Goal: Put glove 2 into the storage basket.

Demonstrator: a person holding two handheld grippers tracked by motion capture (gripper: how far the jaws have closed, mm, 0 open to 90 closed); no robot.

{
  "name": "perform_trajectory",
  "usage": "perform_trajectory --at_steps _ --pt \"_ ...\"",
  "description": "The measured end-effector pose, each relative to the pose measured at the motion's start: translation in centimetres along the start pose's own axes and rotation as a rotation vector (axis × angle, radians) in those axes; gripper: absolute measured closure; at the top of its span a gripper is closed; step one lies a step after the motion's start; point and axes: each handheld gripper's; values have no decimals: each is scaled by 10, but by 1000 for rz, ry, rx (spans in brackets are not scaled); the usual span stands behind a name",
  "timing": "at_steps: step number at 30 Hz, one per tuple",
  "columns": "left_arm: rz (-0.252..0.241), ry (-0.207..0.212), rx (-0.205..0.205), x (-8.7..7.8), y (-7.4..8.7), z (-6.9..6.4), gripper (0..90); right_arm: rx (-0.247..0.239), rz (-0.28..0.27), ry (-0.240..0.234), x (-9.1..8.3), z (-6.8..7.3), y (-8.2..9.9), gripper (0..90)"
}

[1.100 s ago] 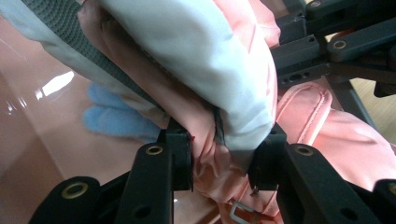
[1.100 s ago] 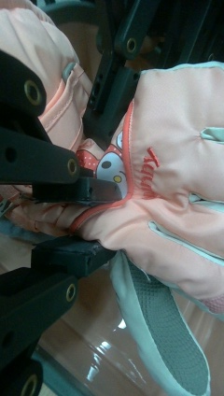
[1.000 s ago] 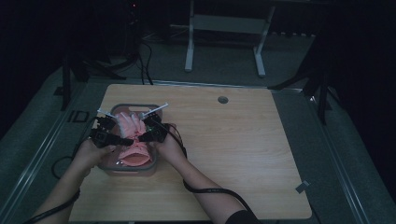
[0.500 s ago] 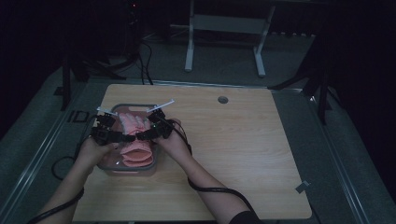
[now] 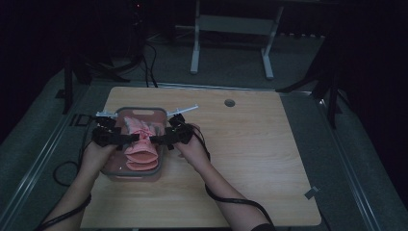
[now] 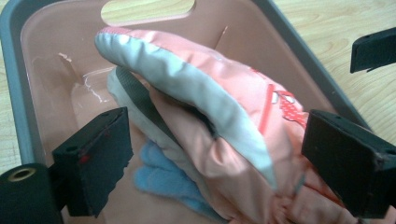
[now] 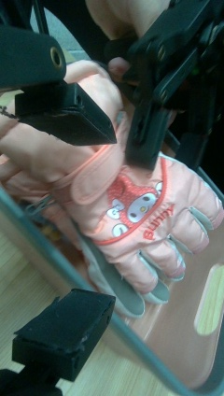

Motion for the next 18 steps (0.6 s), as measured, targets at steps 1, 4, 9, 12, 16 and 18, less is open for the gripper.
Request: perform_trajectory --at_steps 1,4,9,12,16,18 --pt "-5 -1 3 -1 -1 -1 86 -1 0 0 -2 -1 0 188" --pt "-11 10 2 -4 -2 -1 77 2 -2 2 -6 -2 1 187" --pt "-43 18 10 -14 -5 -7 73 -3 -9 7 -13 -5 3 187" --pt "-69 23 45 -22 -9 -18 73 -3 -14 7 -17 -7 4 186" --pt "-87 47 91 -29 -12 -37 73 -7 -20 9 -25 -9 4 183" --pt "-96 64 122 -31 -13 -49 73 -13 -23 11 -28 -9 4 183"
Point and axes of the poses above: each handheld gripper's, and its own axes: x roughly forward along the jaws, y roughly out of its underside, z roughly to its left, and after that the axes turned 6 degrees about -z, right-handed
